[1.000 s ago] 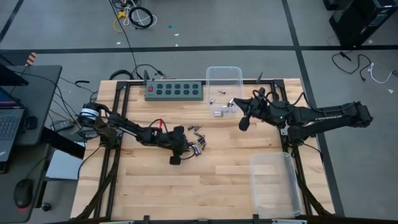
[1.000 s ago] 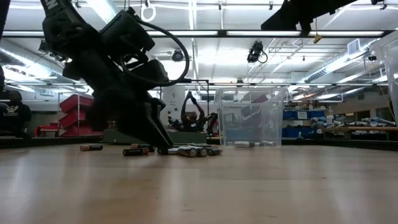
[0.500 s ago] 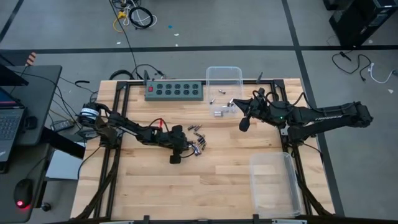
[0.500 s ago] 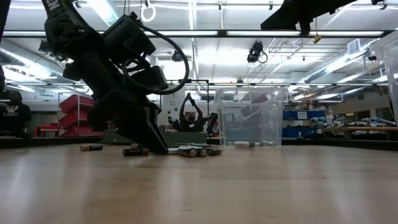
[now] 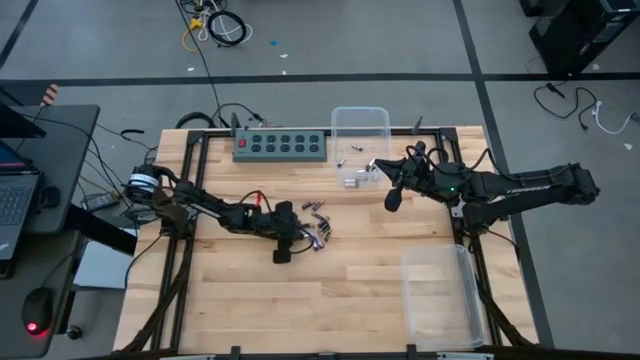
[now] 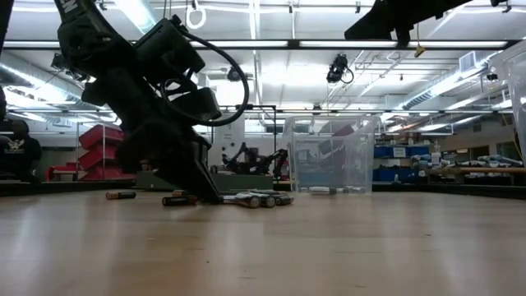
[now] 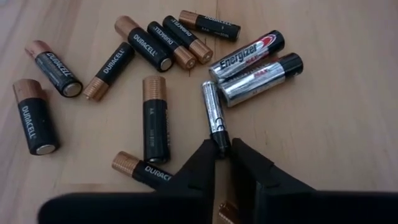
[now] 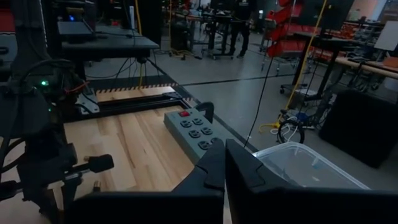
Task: Sort batteries
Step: Put the silver battery into the top transparent bin
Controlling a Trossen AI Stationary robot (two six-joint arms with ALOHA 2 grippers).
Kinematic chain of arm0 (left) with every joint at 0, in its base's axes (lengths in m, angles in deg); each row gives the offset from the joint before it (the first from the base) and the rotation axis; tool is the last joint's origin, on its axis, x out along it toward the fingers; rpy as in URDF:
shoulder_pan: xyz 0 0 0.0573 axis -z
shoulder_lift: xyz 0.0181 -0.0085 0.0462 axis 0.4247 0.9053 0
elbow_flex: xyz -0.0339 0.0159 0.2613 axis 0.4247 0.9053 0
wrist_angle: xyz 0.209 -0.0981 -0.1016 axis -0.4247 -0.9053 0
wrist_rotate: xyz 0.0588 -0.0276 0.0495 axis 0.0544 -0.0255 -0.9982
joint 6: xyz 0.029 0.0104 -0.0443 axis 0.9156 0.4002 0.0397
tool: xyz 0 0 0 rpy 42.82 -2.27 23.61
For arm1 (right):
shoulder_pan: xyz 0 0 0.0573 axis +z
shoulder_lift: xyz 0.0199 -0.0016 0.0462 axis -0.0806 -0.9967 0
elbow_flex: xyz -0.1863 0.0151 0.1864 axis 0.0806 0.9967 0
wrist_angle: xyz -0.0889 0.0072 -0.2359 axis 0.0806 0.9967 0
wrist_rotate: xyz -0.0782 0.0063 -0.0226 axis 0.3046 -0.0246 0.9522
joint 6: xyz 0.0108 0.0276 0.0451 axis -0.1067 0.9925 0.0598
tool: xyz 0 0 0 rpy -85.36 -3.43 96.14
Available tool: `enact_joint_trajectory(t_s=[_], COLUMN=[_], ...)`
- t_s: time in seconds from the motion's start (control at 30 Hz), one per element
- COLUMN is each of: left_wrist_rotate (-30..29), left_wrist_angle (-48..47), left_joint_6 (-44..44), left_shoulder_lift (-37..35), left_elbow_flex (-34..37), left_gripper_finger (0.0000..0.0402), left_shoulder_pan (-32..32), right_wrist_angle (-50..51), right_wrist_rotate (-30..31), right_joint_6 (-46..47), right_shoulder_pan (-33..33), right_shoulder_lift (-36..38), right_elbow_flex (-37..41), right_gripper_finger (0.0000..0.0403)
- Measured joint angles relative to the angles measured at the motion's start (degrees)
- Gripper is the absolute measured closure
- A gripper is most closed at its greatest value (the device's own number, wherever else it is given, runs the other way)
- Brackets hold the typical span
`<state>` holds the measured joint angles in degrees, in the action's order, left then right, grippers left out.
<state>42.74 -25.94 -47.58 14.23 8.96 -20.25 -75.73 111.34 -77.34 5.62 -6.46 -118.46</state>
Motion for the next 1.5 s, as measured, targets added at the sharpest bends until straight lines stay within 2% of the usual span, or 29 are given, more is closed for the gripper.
enact_joint_trajectory(t_s=[0.2,0.5,0.93,1.2,1.37,1.5], left_wrist_rotate=[-1.36,-1.01,-1.03,-1.25,-1.48,-5.42], left_wrist_angle=[0.45,0.61,1.48,7.81,8.51,11.41], left_joint_6=[-0.02,-0.03,0.36,-1.42,-2.71,-5.03], left_shoulder_lift=[0.0,0.02,-4.72,-1.84,-0.86,0.96], left_elbow_flex=[0.0,0.02,0.04,0.04,0.04,0.04], left_gripper_finger=[0.0397,0.0401,0.0401,0.0383,0.0372,0.0367], left_shoulder_pan=[0.21,0.39,0.42,0.85,0.72,0.24], right_wrist_angle=[-0.02,-0.02,0.0,0.27,0.91,1.94], right_wrist_rotate=[0.0,0.0,-0.22,-0.79,-0.84,-0.92], right_joint_6=[-0.04,0.38,0.39,0.45,1.12,2.11], right_shoulder_pan=[0.0,-0.01,0.0,0.0,0.06,0.09], right_shoulder_lift=[0.0,0.0,0.0,0.0,0.0,-0.11], right_elbow_flex=[0.0,0.0,0.0,0.0,0.0,0.02], right_gripper_finger=[0.0401,0.04,0.0401,0.04,0.0402,0.0401])
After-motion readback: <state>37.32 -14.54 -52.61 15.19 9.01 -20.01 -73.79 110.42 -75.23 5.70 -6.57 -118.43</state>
